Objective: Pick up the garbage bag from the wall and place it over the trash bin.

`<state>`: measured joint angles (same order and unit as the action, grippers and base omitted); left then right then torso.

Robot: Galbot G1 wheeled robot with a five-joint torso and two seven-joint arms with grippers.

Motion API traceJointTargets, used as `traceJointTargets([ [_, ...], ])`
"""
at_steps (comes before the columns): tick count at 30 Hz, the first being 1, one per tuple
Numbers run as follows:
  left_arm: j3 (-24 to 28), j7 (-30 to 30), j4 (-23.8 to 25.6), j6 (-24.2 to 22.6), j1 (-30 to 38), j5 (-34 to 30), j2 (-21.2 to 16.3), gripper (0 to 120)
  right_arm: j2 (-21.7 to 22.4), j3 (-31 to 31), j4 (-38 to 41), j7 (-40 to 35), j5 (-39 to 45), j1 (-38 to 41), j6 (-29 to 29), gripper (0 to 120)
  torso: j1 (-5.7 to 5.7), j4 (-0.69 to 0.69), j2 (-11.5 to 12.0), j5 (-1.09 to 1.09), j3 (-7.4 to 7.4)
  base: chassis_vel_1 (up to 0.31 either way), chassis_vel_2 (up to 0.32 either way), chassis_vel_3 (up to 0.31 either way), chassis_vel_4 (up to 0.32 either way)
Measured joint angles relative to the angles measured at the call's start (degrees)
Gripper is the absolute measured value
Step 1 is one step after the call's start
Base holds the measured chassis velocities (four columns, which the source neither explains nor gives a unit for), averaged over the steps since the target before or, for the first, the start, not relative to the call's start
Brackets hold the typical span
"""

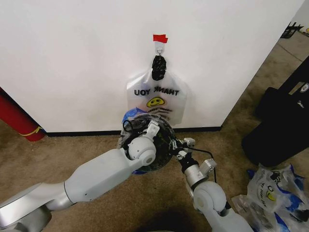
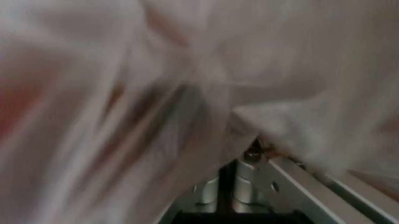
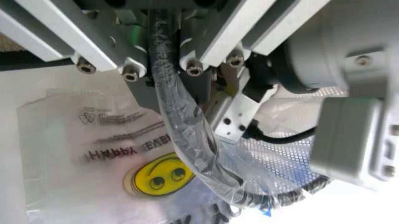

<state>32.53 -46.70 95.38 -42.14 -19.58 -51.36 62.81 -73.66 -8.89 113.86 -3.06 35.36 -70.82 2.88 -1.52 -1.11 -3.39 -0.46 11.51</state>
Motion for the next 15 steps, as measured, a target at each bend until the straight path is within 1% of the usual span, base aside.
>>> traceJointTargets([
  [5, 0.21, 0.64, 0.02, 0.0, 0.35, 0.17, -0.99, 0, -0.01, 0.02, -0.53, 0.19, -0.24, 0.63, -0.3, 1, 0.0, 0.0, 0.0, -0.01, 0.0, 0.0, 0.0, 0.0, 0.0],
  [11, 0.19, 0.93, 5.72, 0.02, -0.27, -0.61, -4.15, 0, -0.72, -0.29, -3.33, 0.43, -1.99, 1.99, -1.94, 1, 0.0, 0.0, 0.0, 0.0, 0.0, 0.0, 0.0, 0.0, 0.0],
  [13, 0.17, 0.93, 6.23, 0.02, -0.4, -0.73, -4.43, 0, -0.84, -0.29, -3.57, 0.44, -2.17, 2.12, -2.14, 1, 0.0, 0.0, 0.0, 0.0, 0.0, 0.0, 0.0, 0.0, 0.0],
  [15, 0.15, 0.93, 8.51, 0.02, -1.2, -1.27, -5.7, 0, -1.51, -0.23, -5.06, 0.58, -3.73, 2.82, -3.42, 1, 0.0, 0.01, 0.0, -0.01, 0.0, 0.0, 0.0, 0.0, 0.0],
])
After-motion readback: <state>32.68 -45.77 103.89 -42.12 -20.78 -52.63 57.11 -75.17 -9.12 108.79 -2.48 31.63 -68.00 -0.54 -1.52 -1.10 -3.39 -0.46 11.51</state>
